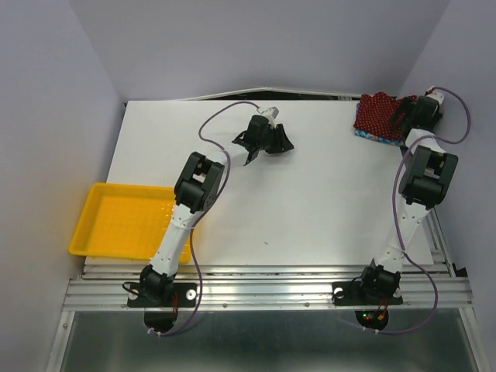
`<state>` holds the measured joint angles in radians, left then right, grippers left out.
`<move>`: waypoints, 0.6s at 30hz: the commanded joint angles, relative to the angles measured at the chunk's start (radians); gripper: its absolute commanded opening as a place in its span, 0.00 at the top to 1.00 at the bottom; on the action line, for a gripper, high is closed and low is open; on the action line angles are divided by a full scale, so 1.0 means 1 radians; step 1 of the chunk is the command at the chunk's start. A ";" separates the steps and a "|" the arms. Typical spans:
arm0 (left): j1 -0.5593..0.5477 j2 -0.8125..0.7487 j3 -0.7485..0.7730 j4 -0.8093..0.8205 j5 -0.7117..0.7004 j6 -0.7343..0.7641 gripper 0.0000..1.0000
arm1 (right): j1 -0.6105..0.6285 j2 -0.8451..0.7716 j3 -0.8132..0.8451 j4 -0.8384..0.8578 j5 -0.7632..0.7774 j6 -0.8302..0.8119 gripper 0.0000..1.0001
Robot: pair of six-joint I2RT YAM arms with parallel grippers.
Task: Fold and stack the skirts
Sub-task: Neatly place the folded skirt to the corner
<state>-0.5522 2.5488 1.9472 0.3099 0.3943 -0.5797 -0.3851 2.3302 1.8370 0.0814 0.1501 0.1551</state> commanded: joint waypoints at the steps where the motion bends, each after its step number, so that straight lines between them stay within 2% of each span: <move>1: 0.008 -0.160 -0.062 -0.074 -0.023 0.106 0.50 | -0.014 -0.075 0.041 0.001 -0.018 -0.071 0.00; 8: 0.003 -0.340 -0.246 -0.063 -0.081 0.231 0.50 | 0.055 -0.173 -0.027 0.029 -0.055 -0.235 0.00; 15: 0.001 -0.441 -0.353 -0.068 -0.118 0.287 0.50 | 0.069 -0.167 0.080 -0.035 0.045 -0.319 0.00; 16: 0.001 -0.447 -0.360 -0.065 -0.118 0.290 0.50 | 0.069 -0.166 0.087 -0.043 0.045 -0.331 0.02; 18: 0.000 -0.463 -0.363 -0.063 -0.109 0.300 0.50 | 0.069 -0.155 0.105 -0.064 0.025 -0.345 0.11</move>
<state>-0.5522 2.1658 1.6047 0.2199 0.2977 -0.3294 -0.3012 2.2044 1.8706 0.0498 0.1505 -0.1238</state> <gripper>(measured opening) 0.499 0.940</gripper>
